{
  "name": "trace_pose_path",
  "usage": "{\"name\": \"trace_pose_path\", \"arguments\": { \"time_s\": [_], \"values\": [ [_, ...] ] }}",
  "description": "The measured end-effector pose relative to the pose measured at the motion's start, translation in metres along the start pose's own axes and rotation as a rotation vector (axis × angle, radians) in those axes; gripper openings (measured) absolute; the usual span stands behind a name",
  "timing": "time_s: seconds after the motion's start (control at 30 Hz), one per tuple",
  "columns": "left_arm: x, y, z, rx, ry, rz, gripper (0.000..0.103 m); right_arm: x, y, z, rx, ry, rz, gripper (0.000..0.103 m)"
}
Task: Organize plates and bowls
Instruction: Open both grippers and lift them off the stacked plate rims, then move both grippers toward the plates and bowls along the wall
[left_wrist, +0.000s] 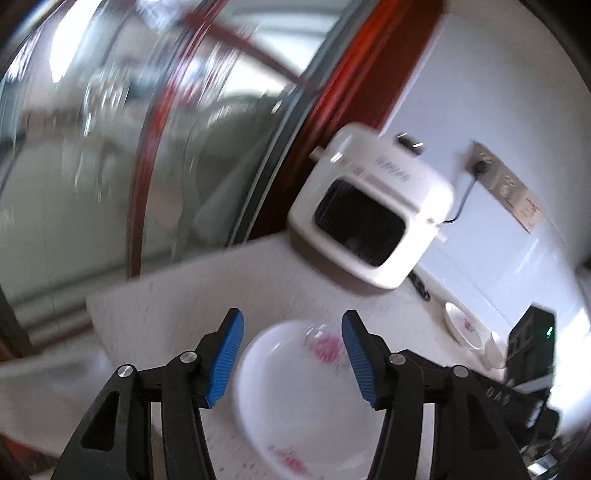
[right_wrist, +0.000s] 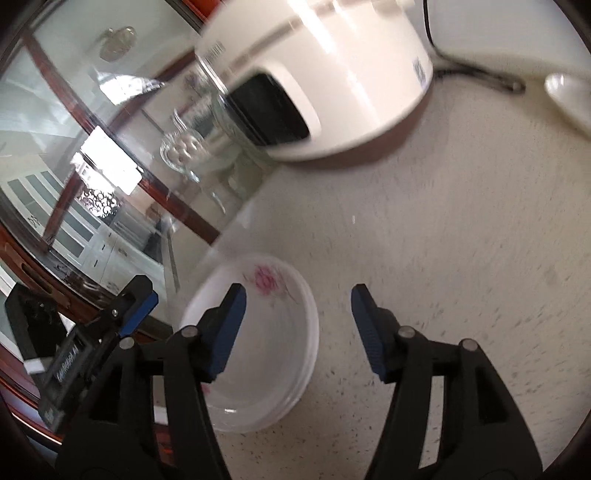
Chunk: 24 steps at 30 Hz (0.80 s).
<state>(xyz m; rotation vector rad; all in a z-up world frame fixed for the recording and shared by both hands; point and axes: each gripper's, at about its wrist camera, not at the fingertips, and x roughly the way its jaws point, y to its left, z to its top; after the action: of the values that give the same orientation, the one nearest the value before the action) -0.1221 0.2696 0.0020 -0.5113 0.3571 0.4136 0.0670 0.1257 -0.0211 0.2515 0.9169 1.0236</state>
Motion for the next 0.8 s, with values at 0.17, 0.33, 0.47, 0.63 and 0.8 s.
{"name": "trace_pose_path", "arguments": {
  "time_s": [0.17, 0.33, 0.47, 0.63, 0.8],
  "values": [
    [-0.007, -0.036, 0.006, 0.094, -0.060, -0.023, 0.064, -0.035, 0.010, 0.012, -0.014, -0.101, -0.082, 0.065],
    [-0.006, -0.070, 0.015, 0.107, -0.067, -0.106, 0.067, -0.078, 0.014, 0.029, -0.047, -0.190, -0.218, 0.071],
    [-0.001, -0.110, 0.017, 0.144, -0.069, -0.158, 0.068, -0.111, 0.000, 0.039, -0.052, -0.251, -0.293, 0.075],
    [0.014, -0.158, 0.011, 0.191, -0.052, -0.207, 0.068, -0.137, -0.043, 0.057, 0.032, -0.292, -0.368, 0.077],
    [0.033, -0.201, 0.004, 0.225, -0.017, -0.264, 0.068, -0.156, -0.083, 0.069, 0.118, -0.313, -0.423, 0.078]
  ]
}}
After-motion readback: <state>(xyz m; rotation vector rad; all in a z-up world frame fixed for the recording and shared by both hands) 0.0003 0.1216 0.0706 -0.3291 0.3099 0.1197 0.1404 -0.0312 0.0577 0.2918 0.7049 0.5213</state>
